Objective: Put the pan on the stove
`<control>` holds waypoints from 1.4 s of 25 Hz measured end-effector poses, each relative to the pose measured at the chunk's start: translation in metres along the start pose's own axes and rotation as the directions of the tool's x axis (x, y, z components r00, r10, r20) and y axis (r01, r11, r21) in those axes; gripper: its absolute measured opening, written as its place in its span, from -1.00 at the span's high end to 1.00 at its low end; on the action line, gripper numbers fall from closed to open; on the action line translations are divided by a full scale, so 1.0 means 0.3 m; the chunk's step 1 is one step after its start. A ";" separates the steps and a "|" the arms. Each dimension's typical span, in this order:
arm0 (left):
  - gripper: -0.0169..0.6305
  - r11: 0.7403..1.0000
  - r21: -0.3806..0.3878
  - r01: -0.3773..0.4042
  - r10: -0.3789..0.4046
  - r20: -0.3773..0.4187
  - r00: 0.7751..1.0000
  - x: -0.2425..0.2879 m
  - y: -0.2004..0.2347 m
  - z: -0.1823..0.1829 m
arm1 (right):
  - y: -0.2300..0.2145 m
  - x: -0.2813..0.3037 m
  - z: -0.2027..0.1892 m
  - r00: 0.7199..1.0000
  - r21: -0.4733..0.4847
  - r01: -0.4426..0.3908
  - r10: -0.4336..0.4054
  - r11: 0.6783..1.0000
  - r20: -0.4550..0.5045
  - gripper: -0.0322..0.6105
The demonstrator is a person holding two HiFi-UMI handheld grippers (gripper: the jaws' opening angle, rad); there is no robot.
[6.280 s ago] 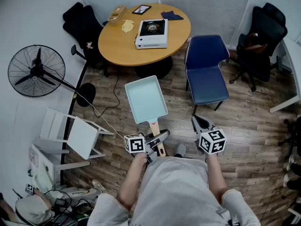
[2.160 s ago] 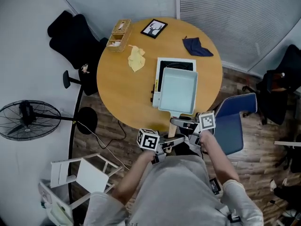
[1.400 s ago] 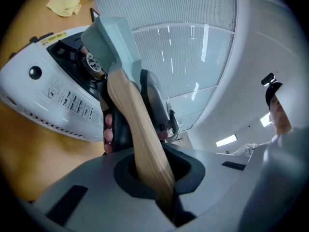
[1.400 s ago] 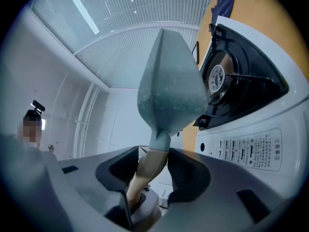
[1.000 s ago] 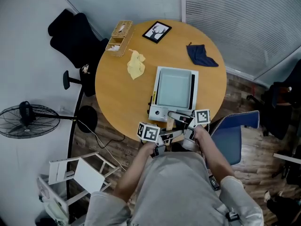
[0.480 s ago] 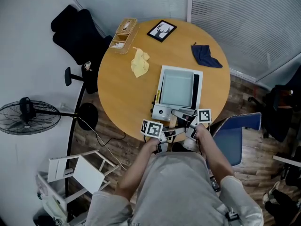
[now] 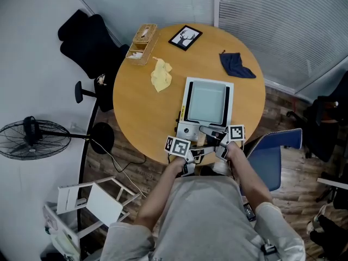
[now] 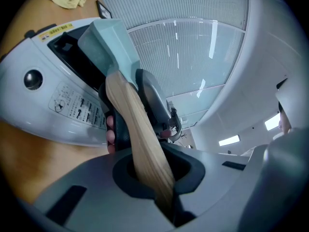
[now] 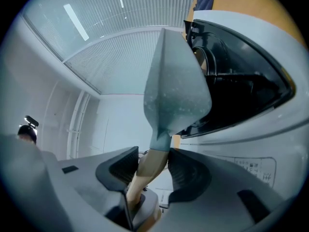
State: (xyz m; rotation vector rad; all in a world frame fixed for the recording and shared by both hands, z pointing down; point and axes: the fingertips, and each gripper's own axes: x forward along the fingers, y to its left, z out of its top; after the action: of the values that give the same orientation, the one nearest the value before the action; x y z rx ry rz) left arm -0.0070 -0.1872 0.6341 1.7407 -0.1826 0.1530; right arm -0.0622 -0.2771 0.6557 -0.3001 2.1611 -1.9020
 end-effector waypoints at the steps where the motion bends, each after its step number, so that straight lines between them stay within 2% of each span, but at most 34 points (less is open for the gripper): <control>1: 0.83 1.000 -0.002 0.000 0.000 0.000 1.000 0.001 0.003 0.002 | -0.004 0.000 0.001 1.000 0.005 0.004 -0.004 1.000 0.001 0.29; 10: 0.83 1.000 -0.003 -0.012 0.012 -0.009 1.000 0.008 0.029 0.011 | -0.028 -0.002 0.012 1.000 0.039 0.018 -0.019 0.999 0.022 0.29; 15: 0.83 1.000 -0.009 0.006 -0.006 -0.002 1.000 0.004 0.041 0.011 | -0.042 0.001 0.017 0.999 0.007 0.044 -0.044 0.999 0.017 0.31; 19: 0.82 1.000 -0.009 0.009 -0.009 0.032 0.999 -0.010 0.051 0.021 | -0.059 0.007 0.012 0.993 0.026 0.120 -0.120 0.992 0.009 0.29; 23: 0.80 1.000 -0.015 0.014 -0.013 0.052 0.999 -0.013 0.053 0.026 | -0.068 -0.015 0.023 0.986 0.053 0.161 -0.163 0.986 0.037 0.26; 30: 0.34 1.000 -0.006 0.011 -0.011 0.065 0.998 -0.019 0.052 0.031 | -0.075 -0.067 0.032 0.980 0.093 0.175 -0.183 0.980 0.079 0.26; 35: 0.27 0.998 0.036 -0.042 0.038 0.097 0.995 -0.055 0.061 0.057 | -0.060 -0.114 0.031 0.967 0.033 0.238 -0.240 0.971 0.088 0.26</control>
State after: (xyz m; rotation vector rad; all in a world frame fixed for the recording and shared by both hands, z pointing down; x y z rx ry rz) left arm -0.0271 -0.2066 0.6453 1.7838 -0.2873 0.1023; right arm -0.0269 -0.2774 0.6741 -0.6578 2.1244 -1.9904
